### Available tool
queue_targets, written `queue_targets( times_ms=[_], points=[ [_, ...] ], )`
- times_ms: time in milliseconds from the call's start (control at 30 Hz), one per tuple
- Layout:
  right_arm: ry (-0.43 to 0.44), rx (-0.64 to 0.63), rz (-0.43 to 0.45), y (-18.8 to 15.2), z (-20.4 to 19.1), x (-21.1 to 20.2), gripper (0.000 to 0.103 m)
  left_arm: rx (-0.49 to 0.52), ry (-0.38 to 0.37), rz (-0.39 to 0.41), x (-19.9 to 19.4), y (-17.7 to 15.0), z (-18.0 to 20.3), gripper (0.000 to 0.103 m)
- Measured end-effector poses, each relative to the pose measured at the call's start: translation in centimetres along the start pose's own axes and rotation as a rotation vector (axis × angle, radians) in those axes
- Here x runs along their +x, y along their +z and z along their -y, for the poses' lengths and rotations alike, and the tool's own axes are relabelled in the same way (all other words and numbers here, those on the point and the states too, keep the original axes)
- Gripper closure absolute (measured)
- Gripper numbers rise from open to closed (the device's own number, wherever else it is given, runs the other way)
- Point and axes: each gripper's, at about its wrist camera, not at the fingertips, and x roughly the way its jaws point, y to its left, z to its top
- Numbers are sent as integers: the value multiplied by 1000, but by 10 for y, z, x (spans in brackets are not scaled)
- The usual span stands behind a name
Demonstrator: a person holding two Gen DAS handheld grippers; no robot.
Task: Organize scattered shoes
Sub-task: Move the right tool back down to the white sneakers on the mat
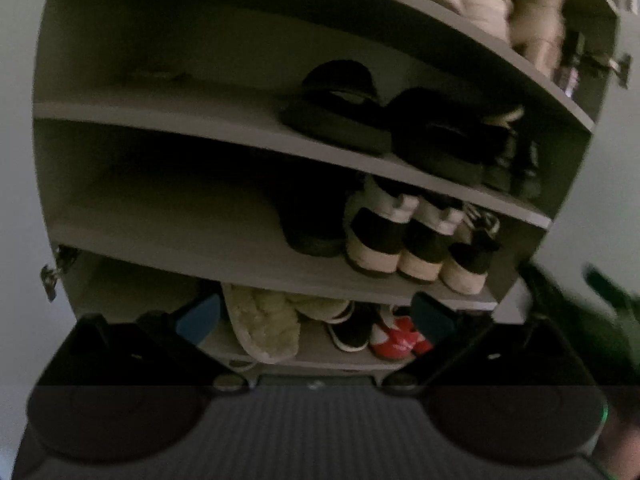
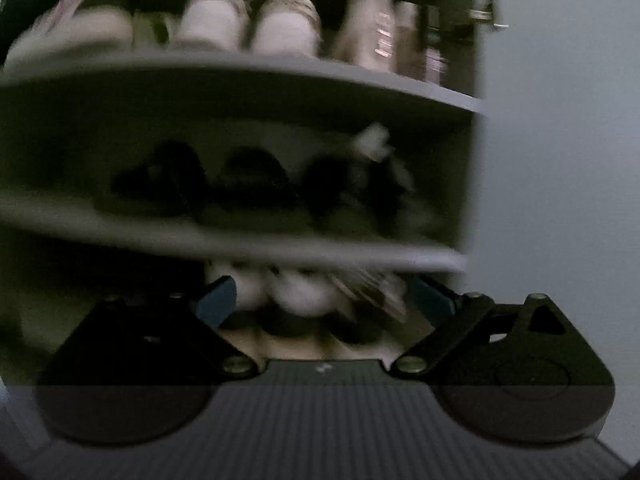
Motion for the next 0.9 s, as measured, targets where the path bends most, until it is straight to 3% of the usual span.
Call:
queue_targets(
  times_ms=[167, 233, 267, 367, 467, 567, 600, 667, 700, 767, 900],
  points=[
    [-27, -50, -143, -78, 37, -86, 6, 23, -45, -56, 7, -8, 16, 0],
    [-45, -38, -280, -125, 46, -118, 6, 34, -63, -65, 7, -13, 23, 0],
    [-70, 21, -372, -151, 57, -133, 6, 40, -71, -67, 7, -16, 26, 0],
    [-161, 155, -501, -200, 78, -160, 6, 58, -95, -71, 6, -24, 34, 0],
    [-378, 379, -588, -245, 126, -188, 6, 68, -108, -77, 3, -29, 39, 0],
    [-688, 730, -637, -289, 194, -217, 7, 97, -123, -83, -1, -36, 44, 0],
    [-715, 769, -644, -293, 200, -219, 7, 103, -128, -85, -3, -38, 45, 0],
    [-797, 1101, -631, -330, 240, -233, 14, 113, -137, -83, -8, -41, 44, 0],
    [-801, 1168, -597, -339, 250, -236, 25, 122, -138, -79, -10, -42, 45, 0],
    [-828, 1238, -524, -352, 269, -237, 27, 151, -142, -69, -17, -45, 45, 0],
    [-861, 1207, -547, -370, 284, -216, 26, 219, -148, -57, -30, -51, 45, 0]
  ],
)
